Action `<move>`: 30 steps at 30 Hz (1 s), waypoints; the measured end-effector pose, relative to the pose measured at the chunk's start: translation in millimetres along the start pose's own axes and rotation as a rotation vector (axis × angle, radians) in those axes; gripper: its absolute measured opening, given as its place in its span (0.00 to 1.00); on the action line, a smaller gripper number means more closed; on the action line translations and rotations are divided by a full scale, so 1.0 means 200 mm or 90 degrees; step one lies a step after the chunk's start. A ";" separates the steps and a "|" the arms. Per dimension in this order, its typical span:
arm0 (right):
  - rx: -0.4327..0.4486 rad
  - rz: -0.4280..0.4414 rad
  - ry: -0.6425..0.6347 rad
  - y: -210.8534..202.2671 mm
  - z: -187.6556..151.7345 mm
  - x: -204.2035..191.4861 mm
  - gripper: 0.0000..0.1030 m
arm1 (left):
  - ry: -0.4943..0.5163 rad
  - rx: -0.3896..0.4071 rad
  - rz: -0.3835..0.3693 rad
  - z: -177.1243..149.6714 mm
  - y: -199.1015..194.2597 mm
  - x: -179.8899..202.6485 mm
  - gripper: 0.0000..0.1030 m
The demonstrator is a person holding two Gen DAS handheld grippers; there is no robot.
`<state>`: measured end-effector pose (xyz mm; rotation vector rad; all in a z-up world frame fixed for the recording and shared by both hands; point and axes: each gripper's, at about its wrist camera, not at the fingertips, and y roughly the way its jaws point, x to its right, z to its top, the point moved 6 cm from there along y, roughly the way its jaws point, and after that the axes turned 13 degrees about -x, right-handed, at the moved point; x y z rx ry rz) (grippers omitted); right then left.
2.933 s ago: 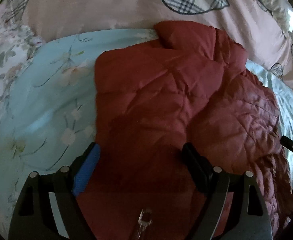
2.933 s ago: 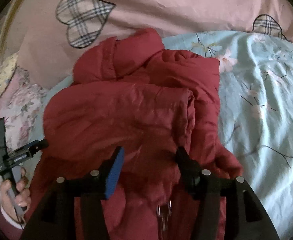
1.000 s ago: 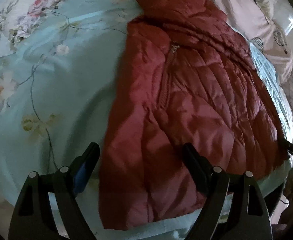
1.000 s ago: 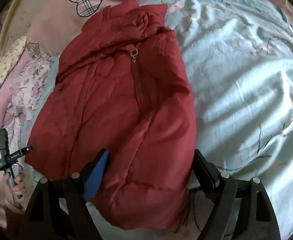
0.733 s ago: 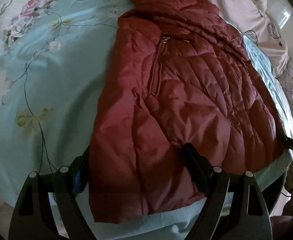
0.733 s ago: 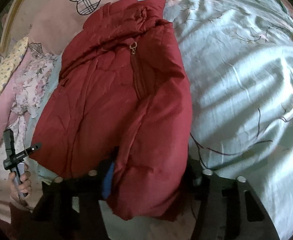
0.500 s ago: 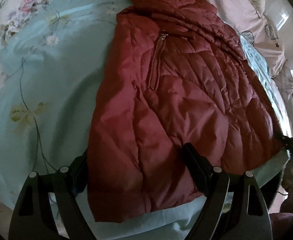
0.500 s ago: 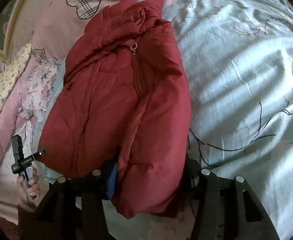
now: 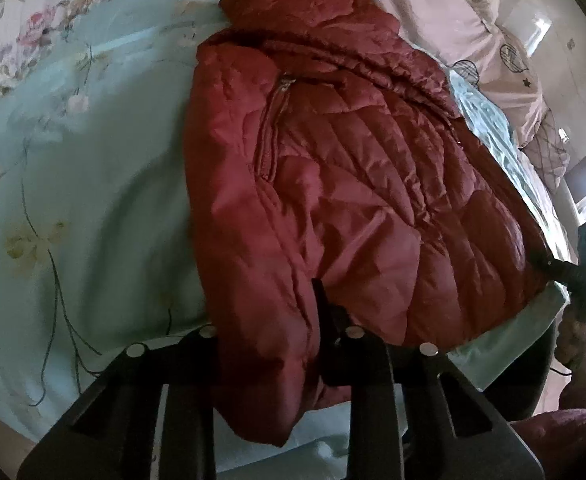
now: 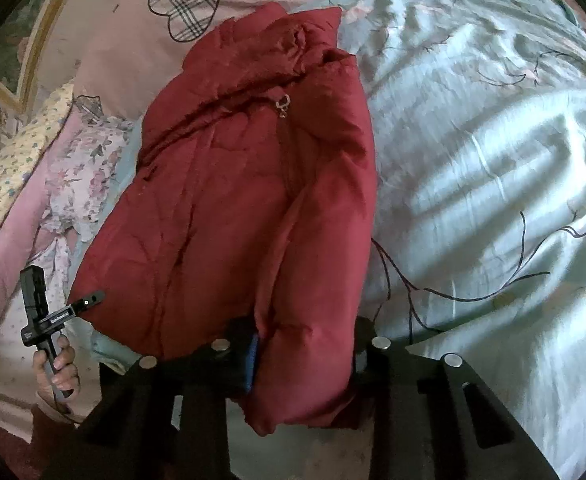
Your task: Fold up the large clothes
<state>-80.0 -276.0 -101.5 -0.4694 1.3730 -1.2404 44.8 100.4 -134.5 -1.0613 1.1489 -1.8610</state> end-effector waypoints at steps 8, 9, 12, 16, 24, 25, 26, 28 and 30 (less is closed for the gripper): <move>0.022 0.079 -0.022 -0.13 -0.01 -0.04 0.24 | 0.032 0.035 -0.017 0.02 -0.13 0.05 0.18; 0.028 0.093 -0.022 -0.15 -0.01 -0.04 0.24 | 0.037 0.042 -0.018 0.03 -0.16 0.06 0.17; 0.056 0.133 -0.024 -0.23 0.02 -0.06 0.23 | 0.046 0.068 -0.031 0.06 -0.25 0.08 0.16; 0.091 0.173 -0.033 -0.32 0.07 -0.08 0.23 | 0.045 0.112 -0.047 0.13 -0.36 0.08 0.15; 0.151 0.199 -0.041 -0.42 0.21 -0.13 0.22 | 0.023 0.189 -0.074 0.31 -0.51 0.07 0.15; 0.157 0.201 -0.040 -0.42 0.22 -0.13 0.22 | 0.022 0.196 -0.075 0.33 -0.52 0.07 0.15; 0.163 0.202 -0.039 -0.43 0.24 -0.14 0.22 | 0.022 0.201 -0.073 0.34 -0.52 0.08 0.15; 0.175 0.197 -0.041 -0.44 0.28 -0.15 0.22 | 0.022 0.211 -0.066 0.38 -0.54 0.09 0.15; 0.183 0.195 -0.041 -0.45 0.31 -0.15 0.22 | 0.021 0.217 -0.060 0.41 -0.54 0.09 0.15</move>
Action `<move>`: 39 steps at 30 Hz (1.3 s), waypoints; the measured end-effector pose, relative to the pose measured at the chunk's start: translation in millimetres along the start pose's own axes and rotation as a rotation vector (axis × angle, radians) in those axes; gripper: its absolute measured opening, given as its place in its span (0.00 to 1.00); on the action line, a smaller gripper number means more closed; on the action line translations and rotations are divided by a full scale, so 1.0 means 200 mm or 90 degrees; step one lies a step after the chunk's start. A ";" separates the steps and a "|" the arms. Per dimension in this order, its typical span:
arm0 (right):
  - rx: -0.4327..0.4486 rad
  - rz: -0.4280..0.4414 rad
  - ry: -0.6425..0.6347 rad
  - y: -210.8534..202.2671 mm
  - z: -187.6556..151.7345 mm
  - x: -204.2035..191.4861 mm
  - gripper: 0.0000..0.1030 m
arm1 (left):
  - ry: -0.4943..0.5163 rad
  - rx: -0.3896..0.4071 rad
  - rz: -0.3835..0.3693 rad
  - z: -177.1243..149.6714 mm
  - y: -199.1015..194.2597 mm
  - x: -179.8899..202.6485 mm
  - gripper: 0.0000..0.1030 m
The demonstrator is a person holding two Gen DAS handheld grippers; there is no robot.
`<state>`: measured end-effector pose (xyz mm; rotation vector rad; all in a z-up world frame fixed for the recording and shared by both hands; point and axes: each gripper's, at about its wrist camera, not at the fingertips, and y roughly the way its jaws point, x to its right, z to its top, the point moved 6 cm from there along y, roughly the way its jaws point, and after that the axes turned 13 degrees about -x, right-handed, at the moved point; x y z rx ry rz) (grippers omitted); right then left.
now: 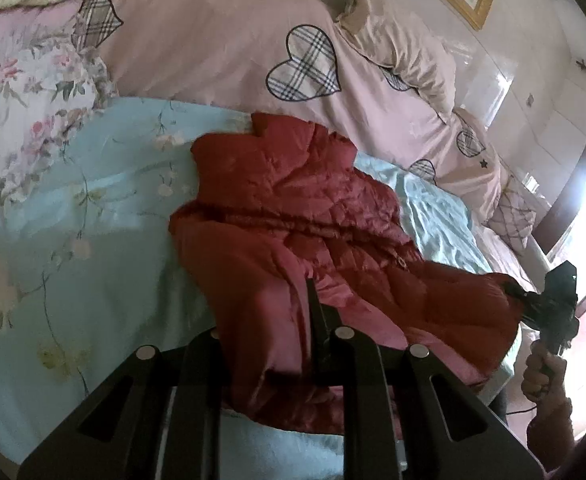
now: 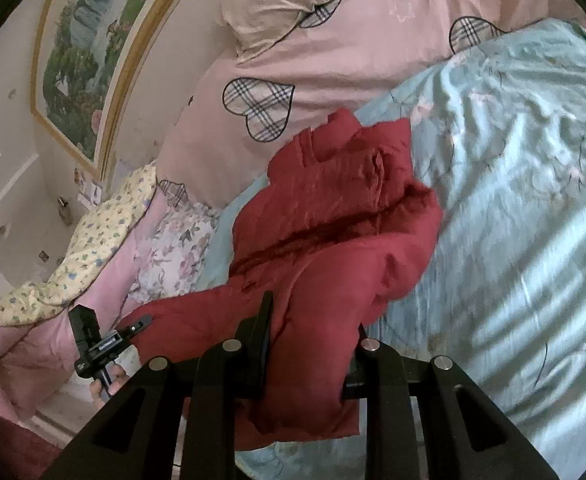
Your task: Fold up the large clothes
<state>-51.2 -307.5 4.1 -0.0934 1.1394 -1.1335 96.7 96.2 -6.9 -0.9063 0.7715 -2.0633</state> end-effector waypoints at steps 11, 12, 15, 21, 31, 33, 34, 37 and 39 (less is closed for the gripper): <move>0.019 -0.002 0.012 0.09 0.25 0.02 0.23 | -0.021 0.005 0.011 0.22 0.10 -0.02 0.15; 0.021 0.000 0.014 0.09 0.28 0.03 0.23 | -0.021 0.009 0.013 0.24 0.10 -0.01 0.15; 0.031 -0.002 0.019 0.11 0.37 0.03 0.23 | -0.026 0.018 0.015 0.32 0.11 0.00 0.16; 0.057 -0.007 0.034 0.19 0.56 0.05 0.24 | -0.040 0.040 0.039 0.52 0.20 0.00 0.16; 0.100 -0.031 0.055 0.36 0.88 0.12 0.26 | -0.072 0.065 0.076 0.85 0.42 -0.07 0.16; 0.106 -0.039 0.064 0.40 0.94 0.15 0.26 | -0.077 0.069 0.084 0.91 0.47 -0.08 0.16; 0.108 -0.044 0.067 0.41 0.97 0.17 0.26 | -0.080 0.069 0.090 0.94 0.49 -0.08 0.17; 0.112 -0.060 0.079 0.47 1.05 0.22 0.26 | -0.091 0.060 0.109 1.03 0.57 -0.11 0.17; 0.111 -0.068 0.088 0.51 1.09 0.26 0.26 | -0.102 0.051 0.111 1.08 0.64 -0.15 0.17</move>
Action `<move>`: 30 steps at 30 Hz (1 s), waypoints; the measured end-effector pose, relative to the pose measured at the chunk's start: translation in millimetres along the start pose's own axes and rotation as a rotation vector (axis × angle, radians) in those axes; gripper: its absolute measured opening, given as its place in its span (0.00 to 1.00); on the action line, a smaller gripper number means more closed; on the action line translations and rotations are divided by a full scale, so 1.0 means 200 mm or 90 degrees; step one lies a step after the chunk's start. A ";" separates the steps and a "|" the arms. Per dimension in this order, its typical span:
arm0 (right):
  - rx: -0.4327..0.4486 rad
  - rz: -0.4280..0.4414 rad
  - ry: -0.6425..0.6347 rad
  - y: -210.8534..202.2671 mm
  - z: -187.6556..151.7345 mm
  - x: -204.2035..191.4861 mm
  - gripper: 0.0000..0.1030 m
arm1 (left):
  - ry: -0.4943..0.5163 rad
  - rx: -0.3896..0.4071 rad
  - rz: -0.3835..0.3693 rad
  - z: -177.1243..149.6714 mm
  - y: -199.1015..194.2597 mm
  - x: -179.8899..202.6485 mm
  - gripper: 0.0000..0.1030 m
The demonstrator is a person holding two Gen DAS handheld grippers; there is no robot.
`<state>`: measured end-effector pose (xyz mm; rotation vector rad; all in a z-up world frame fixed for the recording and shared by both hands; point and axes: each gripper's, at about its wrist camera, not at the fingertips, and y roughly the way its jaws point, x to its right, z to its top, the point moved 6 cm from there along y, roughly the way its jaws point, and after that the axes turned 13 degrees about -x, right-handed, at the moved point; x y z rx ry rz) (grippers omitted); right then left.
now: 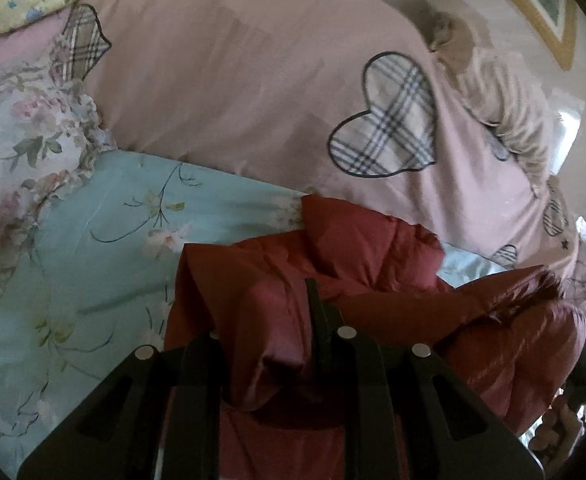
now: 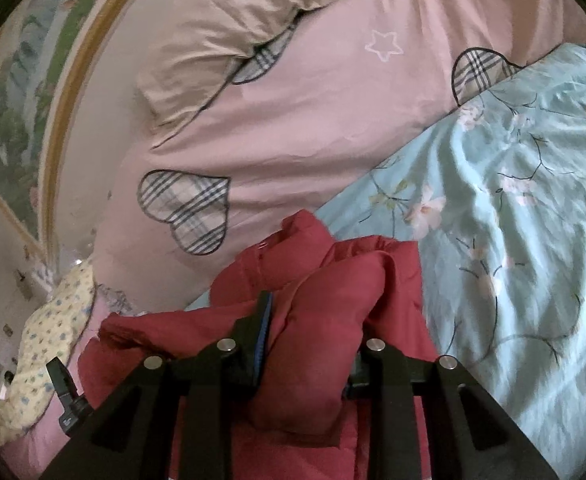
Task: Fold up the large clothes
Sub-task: 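Lift the hem with both tools and fold it toward the collar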
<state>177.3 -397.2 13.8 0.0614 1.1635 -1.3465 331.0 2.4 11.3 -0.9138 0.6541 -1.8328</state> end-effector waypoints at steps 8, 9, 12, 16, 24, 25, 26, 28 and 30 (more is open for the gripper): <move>-0.006 -0.041 0.034 0.26 0.12 0.13 0.27 | -0.009 -0.039 0.022 0.14 0.30 -0.02 0.18; -0.005 -0.043 0.036 0.28 0.13 0.14 0.27 | -0.009 -0.044 0.025 0.15 0.34 -0.02 0.18; 0.000 -0.049 0.044 0.35 0.16 0.17 0.28 | -0.009 -0.050 0.030 0.19 0.42 -0.03 0.20; 0.010 -0.056 0.047 0.43 0.20 0.20 0.28 | -0.019 -0.063 0.036 0.24 0.54 -0.06 0.21; 0.005 -0.077 0.067 0.64 0.28 0.32 0.29 | -0.045 -0.082 0.040 0.32 0.73 -0.12 0.23; 0.002 -0.074 0.077 0.66 0.28 0.34 0.29 | -0.048 -0.084 0.037 0.33 0.74 -0.12 0.24; 0.001 -0.071 0.085 0.68 0.29 0.37 0.29 | -0.051 -0.087 0.035 0.34 0.75 -0.13 0.24; -0.001 -0.070 0.094 0.72 0.30 0.39 0.29 | -0.056 -0.089 0.029 0.34 0.75 -0.13 0.25; -0.001 -0.070 0.100 0.74 0.30 0.41 0.29 | -0.058 -0.085 0.018 0.34 0.72 -0.13 0.27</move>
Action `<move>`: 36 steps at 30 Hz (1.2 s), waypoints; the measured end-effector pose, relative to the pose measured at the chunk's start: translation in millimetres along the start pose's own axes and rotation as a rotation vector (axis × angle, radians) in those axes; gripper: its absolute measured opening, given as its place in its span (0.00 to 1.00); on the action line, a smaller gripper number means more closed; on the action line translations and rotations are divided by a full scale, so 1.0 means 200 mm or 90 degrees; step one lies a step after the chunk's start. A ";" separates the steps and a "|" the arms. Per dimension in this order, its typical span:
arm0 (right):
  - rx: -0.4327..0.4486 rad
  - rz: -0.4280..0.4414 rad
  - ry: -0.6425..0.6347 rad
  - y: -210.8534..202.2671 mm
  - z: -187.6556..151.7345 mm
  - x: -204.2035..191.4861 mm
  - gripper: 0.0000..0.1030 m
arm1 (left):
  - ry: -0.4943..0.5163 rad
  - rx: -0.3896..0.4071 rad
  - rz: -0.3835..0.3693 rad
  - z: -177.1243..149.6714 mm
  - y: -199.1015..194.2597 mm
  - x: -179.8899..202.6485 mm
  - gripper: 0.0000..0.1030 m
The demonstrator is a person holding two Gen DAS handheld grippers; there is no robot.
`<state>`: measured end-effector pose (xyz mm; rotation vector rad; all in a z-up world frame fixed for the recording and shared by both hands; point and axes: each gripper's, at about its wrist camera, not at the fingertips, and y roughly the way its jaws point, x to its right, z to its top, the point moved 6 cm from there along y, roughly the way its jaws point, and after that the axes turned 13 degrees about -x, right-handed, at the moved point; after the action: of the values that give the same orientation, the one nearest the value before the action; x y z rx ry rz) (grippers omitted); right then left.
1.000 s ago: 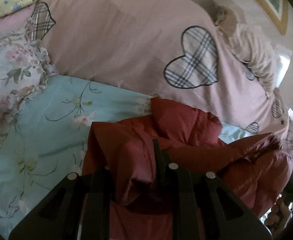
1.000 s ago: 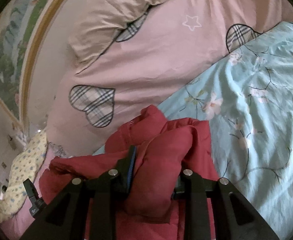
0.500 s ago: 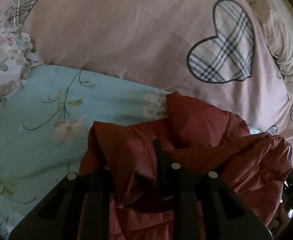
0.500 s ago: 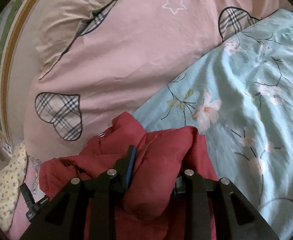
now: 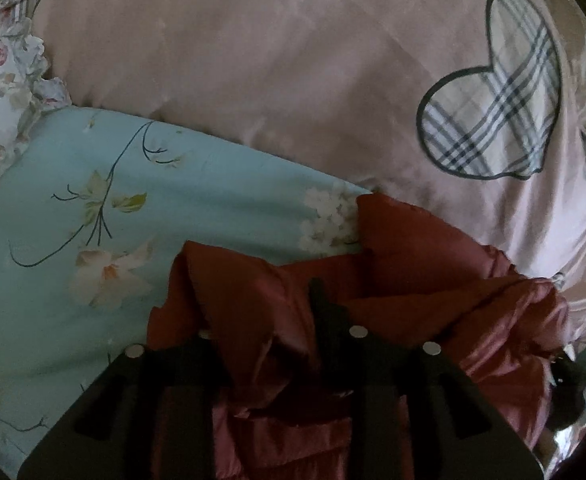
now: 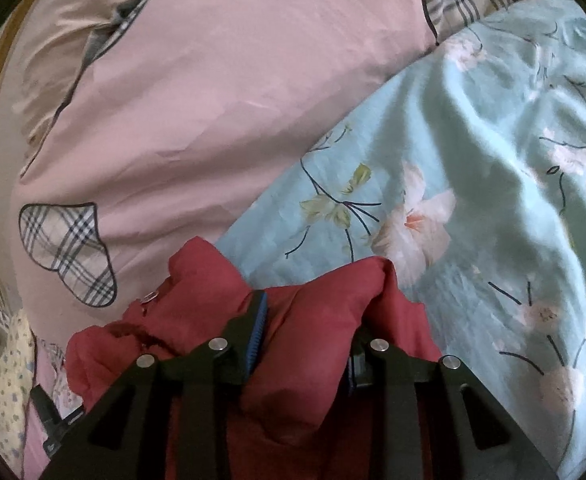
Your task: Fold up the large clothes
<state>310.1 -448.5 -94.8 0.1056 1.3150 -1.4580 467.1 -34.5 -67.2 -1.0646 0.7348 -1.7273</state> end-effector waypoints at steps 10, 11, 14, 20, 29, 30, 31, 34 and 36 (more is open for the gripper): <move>0.005 -0.010 -0.012 0.05 0.00 0.01 0.32 | 0.043 0.055 -0.024 -0.18 -0.36 0.01 0.56; 0.006 -0.013 -0.013 0.06 -0.01 0.01 0.32 | 0.063 0.063 -0.030 -0.22 -0.40 0.04 0.56; 0.009 -0.020 -0.018 0.07 -0.01 0.00 0.33 | 0.148 0.064 -0.031 -0.35 -0.44 0.20 0.56; 0.005 -0.027 -0.025 0.09 0.00 -0.01 0.34 | 0.343 0.013 0.015 -0.67 -0.32 0.59 0.56; -0.015 0.013 -0.046 -0.09 0.00 -0.12 0.59 | 0.326 -0.026 0.133 -0.62 0.00 0.57 0.59; -0.006 0.018 -0.055 -0.14 -0.01 -0.14 0.63 | 0.321 -0.026 0.133 -0.61 0.02 0.56 0.59; 0.011 0.017 -0.079 -0.21 -0.04 -0.18 0.70 | 0.318 -0.024 0.135 -0.61 0.03 0.56 0.59; 0.029 -0.002 -0.195 -0.33 -0.17 -0.33 0.71 | 0.312 -0.022 0.144 -0.59 0.05 0.56 0.59; -0.009 -0.037 -0.290 -0.29 -0.30 -0.43 0.71 | 0.306 -0.023 0.147 -0.58 0.06 0.57 0.59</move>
<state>267.2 -364.1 -23.4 -0.2625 0.9607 -1.4162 348.4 -143.1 -90.8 -0.5582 1.1435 -1.7856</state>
